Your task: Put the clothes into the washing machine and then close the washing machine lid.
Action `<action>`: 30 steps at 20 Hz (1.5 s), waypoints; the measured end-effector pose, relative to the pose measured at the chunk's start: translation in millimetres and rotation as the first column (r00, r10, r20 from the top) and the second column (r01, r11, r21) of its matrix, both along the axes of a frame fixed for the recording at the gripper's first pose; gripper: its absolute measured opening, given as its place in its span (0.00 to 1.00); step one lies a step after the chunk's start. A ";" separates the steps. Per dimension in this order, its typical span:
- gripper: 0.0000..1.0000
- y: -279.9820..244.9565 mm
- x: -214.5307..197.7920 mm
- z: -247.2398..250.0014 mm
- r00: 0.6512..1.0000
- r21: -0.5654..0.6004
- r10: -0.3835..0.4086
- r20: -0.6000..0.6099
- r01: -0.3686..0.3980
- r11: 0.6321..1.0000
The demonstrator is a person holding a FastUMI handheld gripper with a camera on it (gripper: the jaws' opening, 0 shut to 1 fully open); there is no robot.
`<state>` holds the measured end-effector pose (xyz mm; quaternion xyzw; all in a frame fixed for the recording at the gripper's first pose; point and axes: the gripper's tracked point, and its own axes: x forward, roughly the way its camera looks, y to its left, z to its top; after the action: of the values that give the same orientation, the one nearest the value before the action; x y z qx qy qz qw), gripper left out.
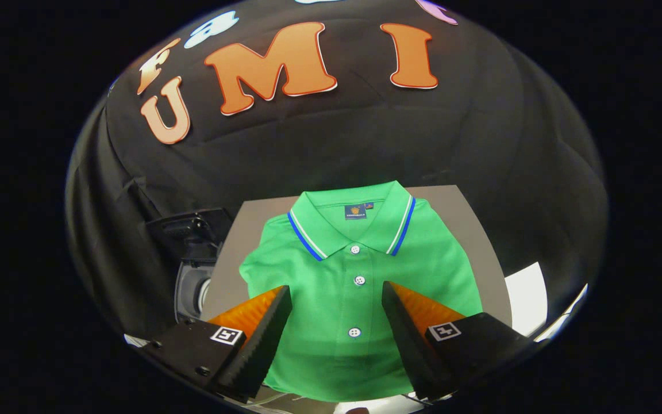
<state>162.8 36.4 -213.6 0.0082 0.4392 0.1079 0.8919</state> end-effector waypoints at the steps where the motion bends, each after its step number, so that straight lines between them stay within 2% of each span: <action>1: 1.00 -1.9 -1.6 -5.0 1.000 -0.019 0.003 -0.002 -0.003 1.000; 6: 0.99 -1.3 -5.3 -14.6 0.999 -0.058 0.047 0.015 -0.046 0.997; 16: 0.43 -5.2 -8.0 -14.4 0.994 -0.014 0.111 -0.023 -0.112 0.994; 19: 0.24 -2.5 -6.1 -12.2 0.998 0.033 0.052 0.019 -0.053 0.998; 20: 0.18 -3.7 -7.1 -11.5 0.997 0.028 0.060 0.051 -0.062 0.998; 23: 0.17 -3.2 -4.1 -10.1 0.986 0.098 0.020 0.167 -0.037 0.995; 26: 0.17 -5.6 -5.1 -0.8 0.956 0.214 -0.070 0.284 0.008 0.977; 28: 0.17 -6.6 -5.5 12.1 0.921 0.293 -0.124 0.370 0.011 0.956; 30: 0.17 -5.2 -7.7 36.9 0.872 0.320 -0.132 0.472 -0.030 0.947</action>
<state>155.1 31.2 -176.7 0.1358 0.1768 0.1519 0.9629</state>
